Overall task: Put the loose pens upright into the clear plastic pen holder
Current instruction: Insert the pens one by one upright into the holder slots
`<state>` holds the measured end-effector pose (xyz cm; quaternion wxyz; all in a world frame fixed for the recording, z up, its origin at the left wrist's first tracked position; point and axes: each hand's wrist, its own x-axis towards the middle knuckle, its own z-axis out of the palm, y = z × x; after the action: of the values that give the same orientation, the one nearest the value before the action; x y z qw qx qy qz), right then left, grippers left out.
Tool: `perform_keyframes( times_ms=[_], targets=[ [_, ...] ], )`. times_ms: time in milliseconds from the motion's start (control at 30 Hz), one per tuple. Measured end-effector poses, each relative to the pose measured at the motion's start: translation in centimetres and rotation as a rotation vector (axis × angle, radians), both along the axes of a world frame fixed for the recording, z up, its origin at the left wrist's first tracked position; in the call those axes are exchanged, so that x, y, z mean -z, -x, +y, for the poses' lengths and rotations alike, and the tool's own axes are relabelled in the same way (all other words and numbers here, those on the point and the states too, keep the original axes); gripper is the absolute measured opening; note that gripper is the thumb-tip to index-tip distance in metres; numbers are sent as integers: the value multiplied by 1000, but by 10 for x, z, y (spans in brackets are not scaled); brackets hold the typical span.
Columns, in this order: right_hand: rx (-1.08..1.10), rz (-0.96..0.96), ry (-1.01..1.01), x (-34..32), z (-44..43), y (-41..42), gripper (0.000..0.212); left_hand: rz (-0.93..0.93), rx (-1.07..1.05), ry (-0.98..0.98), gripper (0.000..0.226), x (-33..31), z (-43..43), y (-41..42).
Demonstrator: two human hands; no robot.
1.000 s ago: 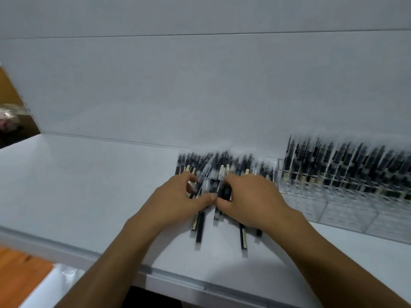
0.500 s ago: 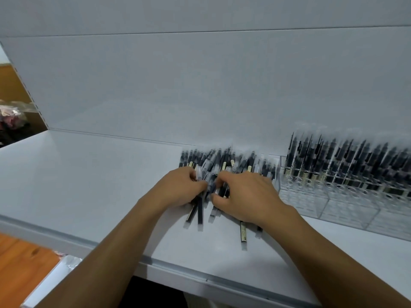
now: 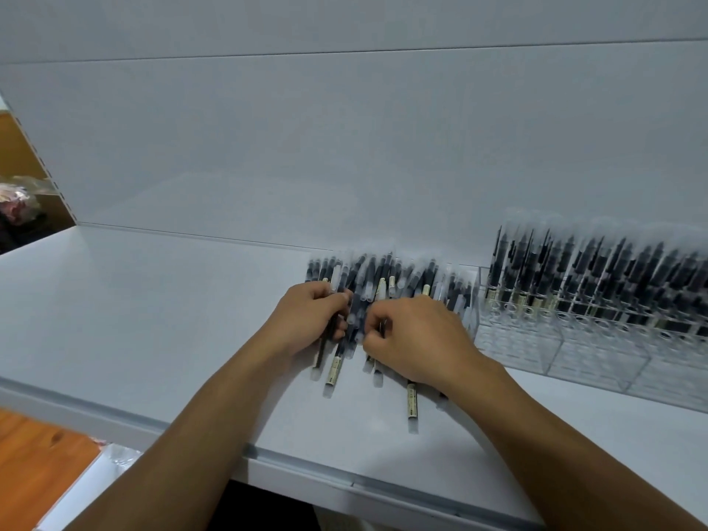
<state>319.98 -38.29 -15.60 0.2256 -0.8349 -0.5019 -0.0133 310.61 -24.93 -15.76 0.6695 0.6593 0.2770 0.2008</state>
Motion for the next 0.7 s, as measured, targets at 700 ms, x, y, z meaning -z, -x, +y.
perform_keyframes(
  times_ms=[700],
  targets=[
    [47,451,-491,-49,-59,-34,23,-327,76,-177,19,-17,-31,-41]
  ],
)
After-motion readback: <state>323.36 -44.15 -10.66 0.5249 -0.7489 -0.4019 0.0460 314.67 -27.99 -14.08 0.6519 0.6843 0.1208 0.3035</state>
